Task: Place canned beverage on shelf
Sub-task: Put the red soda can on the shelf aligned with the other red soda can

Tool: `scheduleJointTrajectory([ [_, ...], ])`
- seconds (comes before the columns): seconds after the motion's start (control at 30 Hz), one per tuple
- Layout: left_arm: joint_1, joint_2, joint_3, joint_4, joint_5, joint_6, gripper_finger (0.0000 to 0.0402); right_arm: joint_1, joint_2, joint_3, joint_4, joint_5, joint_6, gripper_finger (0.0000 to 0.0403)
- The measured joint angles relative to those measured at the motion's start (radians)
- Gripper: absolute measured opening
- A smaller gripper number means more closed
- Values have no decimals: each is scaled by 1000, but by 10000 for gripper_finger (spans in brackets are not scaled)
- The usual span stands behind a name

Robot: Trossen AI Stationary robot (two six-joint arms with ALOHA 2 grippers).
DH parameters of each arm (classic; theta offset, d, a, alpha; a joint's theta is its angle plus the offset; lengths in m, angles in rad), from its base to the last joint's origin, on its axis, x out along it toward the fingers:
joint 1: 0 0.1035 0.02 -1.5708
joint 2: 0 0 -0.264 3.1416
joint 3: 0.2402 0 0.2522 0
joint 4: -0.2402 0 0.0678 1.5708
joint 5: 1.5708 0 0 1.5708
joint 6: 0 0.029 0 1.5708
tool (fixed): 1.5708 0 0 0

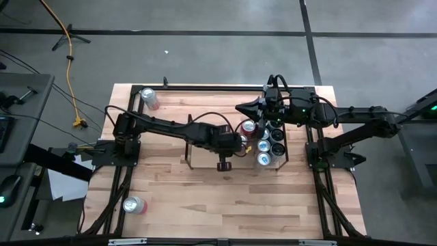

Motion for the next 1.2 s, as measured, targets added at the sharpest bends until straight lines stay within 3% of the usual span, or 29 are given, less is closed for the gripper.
scheduleJointTrajectory([
  [0.77,85,0,0,68,-53,35,0,0,0,0,0,1,-3,0],
  [1.2,89,30,0,122,-25,52,0,0,0,0,0,1,-11,0],
])
